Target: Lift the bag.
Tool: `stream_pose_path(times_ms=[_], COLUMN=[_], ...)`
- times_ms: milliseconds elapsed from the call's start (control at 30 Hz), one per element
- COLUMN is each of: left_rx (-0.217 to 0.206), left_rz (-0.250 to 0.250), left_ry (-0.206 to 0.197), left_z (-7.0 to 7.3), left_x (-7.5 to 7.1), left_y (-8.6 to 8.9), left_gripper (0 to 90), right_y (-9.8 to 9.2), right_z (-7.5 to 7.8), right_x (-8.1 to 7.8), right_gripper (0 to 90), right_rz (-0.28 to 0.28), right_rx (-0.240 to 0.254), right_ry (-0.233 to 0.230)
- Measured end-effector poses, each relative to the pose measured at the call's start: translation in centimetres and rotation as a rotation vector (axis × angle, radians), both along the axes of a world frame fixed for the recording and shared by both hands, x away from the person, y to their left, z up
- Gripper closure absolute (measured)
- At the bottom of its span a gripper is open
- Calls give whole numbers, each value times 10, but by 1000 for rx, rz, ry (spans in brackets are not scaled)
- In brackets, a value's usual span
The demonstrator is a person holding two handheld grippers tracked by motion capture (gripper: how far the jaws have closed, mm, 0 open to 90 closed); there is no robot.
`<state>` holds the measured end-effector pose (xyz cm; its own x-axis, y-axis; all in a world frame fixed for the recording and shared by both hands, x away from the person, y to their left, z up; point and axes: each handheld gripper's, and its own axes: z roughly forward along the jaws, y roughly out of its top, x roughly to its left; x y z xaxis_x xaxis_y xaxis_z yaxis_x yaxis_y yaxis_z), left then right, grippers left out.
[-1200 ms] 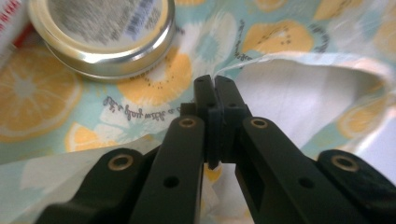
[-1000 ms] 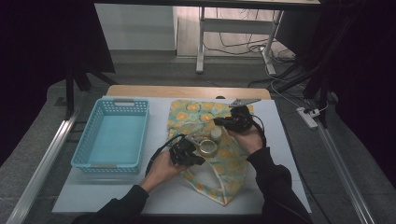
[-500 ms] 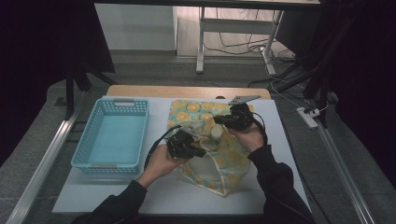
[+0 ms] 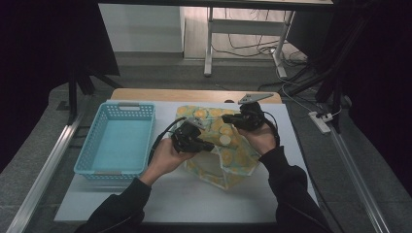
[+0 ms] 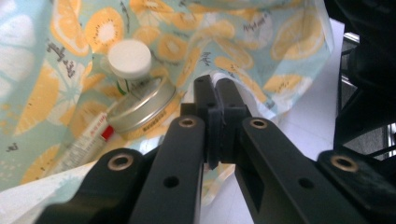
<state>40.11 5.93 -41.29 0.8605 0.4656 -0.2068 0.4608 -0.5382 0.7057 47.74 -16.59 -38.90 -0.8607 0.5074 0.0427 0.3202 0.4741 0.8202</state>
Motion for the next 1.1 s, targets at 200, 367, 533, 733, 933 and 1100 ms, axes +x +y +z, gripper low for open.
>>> stream_pose_path(times_ms=[200,367,533,733,933,1100], left_rx=[-17,-30,-48,-84,-120,-138], left_rz=[13,26,35,33,38,42], left_ry=[-4,-10,-31,-37,-33,-46], left_z=[16,28,42,60,74,86], left_x=[8,16,21,29,37,40], left_y=[5,9,10,10,13,15], left_gripper=[899,900,900,900,900,900], right_y=[0,-1,-1,-1,-2,-6], right_z=[11,19,28,38,47,55], right_x=[0,1,1,1,2,3], right_gripper=[900,900,900,900,900,900], right_rz=[-2,-2,-2,4,10,16], right_rx=[0,6,11,34,51,101], right_ry=[-13,-16,-26,-27,-27,-1])
